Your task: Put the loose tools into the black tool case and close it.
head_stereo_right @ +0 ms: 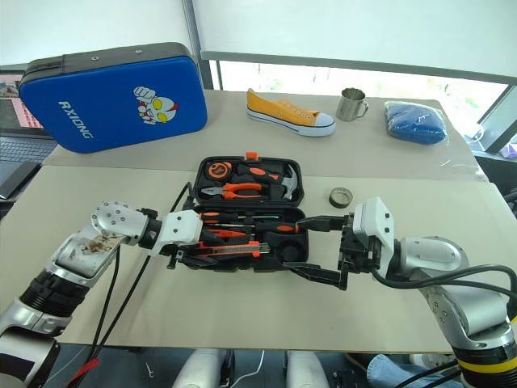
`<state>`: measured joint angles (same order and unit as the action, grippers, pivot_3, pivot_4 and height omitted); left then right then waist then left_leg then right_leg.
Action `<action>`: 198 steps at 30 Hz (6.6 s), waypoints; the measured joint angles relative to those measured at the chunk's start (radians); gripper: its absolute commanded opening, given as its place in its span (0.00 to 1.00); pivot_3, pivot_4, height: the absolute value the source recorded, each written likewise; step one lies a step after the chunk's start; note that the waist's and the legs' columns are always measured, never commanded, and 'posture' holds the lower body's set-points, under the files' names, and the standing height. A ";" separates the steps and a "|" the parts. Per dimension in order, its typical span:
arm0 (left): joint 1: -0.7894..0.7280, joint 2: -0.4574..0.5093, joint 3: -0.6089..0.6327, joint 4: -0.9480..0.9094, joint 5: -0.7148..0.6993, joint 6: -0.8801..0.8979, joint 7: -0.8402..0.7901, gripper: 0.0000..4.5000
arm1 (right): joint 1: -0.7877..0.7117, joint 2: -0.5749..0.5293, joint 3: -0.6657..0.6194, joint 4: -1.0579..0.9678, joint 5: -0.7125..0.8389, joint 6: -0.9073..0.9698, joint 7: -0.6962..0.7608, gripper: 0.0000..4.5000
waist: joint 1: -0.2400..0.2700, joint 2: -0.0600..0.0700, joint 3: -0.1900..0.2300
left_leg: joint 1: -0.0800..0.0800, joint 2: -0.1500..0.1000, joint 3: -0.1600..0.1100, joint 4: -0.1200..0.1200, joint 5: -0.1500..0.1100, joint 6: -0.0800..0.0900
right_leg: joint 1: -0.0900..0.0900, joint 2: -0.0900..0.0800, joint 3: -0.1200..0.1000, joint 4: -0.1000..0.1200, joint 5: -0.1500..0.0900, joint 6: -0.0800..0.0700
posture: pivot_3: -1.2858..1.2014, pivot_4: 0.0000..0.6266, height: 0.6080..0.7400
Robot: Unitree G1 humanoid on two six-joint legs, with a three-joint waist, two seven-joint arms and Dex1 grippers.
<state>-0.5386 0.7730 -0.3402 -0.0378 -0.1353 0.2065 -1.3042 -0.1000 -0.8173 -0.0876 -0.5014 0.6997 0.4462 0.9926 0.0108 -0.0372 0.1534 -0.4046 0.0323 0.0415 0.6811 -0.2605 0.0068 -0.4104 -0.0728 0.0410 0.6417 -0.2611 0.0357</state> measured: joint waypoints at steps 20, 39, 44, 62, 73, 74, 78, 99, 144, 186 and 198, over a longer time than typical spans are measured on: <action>-0.116 -0.099 -0.061 0.114 0.094 0.058 -0.080 0.67 | 0.065 0.004 -0.015 0.014 -0.058 -0.003 0.007 1.00 | 0.007 0.002 -0.002 | 0.006 -0.002 -0.002 0.003 0.000 0.000 | 0.008 -0.001 0.000 0.002 -0.001 0.002 | 0.52 0.24 1.00; -0.099 -0.168 0.145 0.207 -0.112 -0.054 -0.123 0.47 | 0.029 0.073 -0.002 0.068 -0.089 -0.082 0.045 1.00 | -0.003 0.002 -0.002 | 0.003 -0.002 -0.009 0.004 0.000 0.001 | 0.005 0.000 0.000 0.004 -0.001 0.001 | 0.52 0.24 1.00; -0.017 -0.198 0.158 0.273 -0.096 -0.232 -0.112 0.08 | -0.034 0.070 0.066 0.073 -0.138 -0.065 0.025 1.00 | -0.004 0.002 -0.001 | 0.004 -0.002 -0.009 0.005 0.000 0.000 | 0.005 0.000 0.000 0.005 -0.001 0.001 | 0.52 0.24 1.00; 0.018 -0.219 0.107 0.343 0.005 -0.332 -0.033 0.01 | 0.038 0.046 -0.031 0.081 -0.133 -0.070 0.039 1.00 | 0.003 0.003 -0.002 | 0.010 -0.002 -0.010 0.011 -0.002 0.003 | 0.016 0.000 -0.002 0.005 0.000 0.003 | 0.52 0.24 1.00; 0.038 -0.231 0.058 0.290 0.047 -0.197 0.025 0.01 | 0.086 0.071 -0.073 0.095 -0.123 -0.086 0.039 1.00 | 0.005 0.015 -0.020 | 0.020 -0.003 -0.009 0.011 -0.004 0.007 | 0.027 -0.002 0.000 0.002 -0.001 0.005 | 0.52 0.24 1.00; 0.046 -0.233 0.065 0.289 0.038 -0.202 0.029 0.01 | 0.087 0.076 -0.080 0.098 -0.123 -0.091 0.039 1.00 | 0.005 0.015 -0.020 | 0.020 -0.003 -0.009 0.011 -0.004 0.007 | 0.027 -0.002 0.000 0.002 -0.001 0.005 | 0.52 0.24 1.00; 0.107 -0.286 0.165 0.288 -0.109 -0.197 0.025 0.17 | 0.127 0.135 -0.160 0.104 -0.084 -0.115 0.009 1.00 | 0.001 0.014 -0.019 | 0.015 -0.002 -0.009 0.011 -0.005 0.007 | 0.022 -0.001 0.001 0.002 -0.001 0.004 | 0.52 0.24 1.00; 0.360 -0.115 0.638 0.058 -0.577 0.086 0.021 0.99 | 0.097 0.156 -0.268 0.233 -0.254 -0.166 -0.258 1.00 | -0.031 0.014 -0.011 | 0.019 0.000 -0.006 0.006 -0.004 0.007 | 0.021 0.000 0.004 0.003 -0.002 0.002 | 0.52 0.24 1.00; 0.354 -0.091 0.512 0.037 -0.435 -0.121 -0.142 1.00 | -0.813 0.005 0.393 0.447 -0.393 0.498 0.392 0.00 | -0.030 0.014 -0.005 | -0.010 0.000 -0.007 0.000 -0.001 0.003 | -0.012 -0.001 0.001 0.008 0.000 0.001 | 0.52 0.24 1.00; 0.387 -0.071 0.521 0.108 -0.448 -0.137 -0.110 1.00 | -0.619 -0.011 0.404 0.124 -0.174 0.696 0.195 0.99 | -0.022 0.013 -0.005 | -0.011 -0.001 -0.009 0.011 -0.002 0.003 | -0.010 -0.001 0.000 0.008 0.001 0.001 | 0.52 0.24 1.00; 0.216 -0.060 0.566 0.322 -0.242 0.113 0.441 0.51 | -0.460 0.025 0.220 0.464 -0.474 0.136 -0.083 0.39 | -0.020 0.011 -0.005 | -0.010 -0.003 -0.008 0.013 -0.002 0.003 | -0.011 -0.003 0.000 0.014 0.001 0.002 | 0.52 0.24 1.00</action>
<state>-0.3229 0.7128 0.2261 0.2838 -0.3776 0.3199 -0.8633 -0.5596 -0.7923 0.1320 -0.0371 0.2256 0.5824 0.9092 -0.0088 -0.0265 0.1484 -0.4146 0.0296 0.0335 0.6943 -0.2621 0.0098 -0.4211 -0.0753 0.0410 0.6552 -0.2600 0.0379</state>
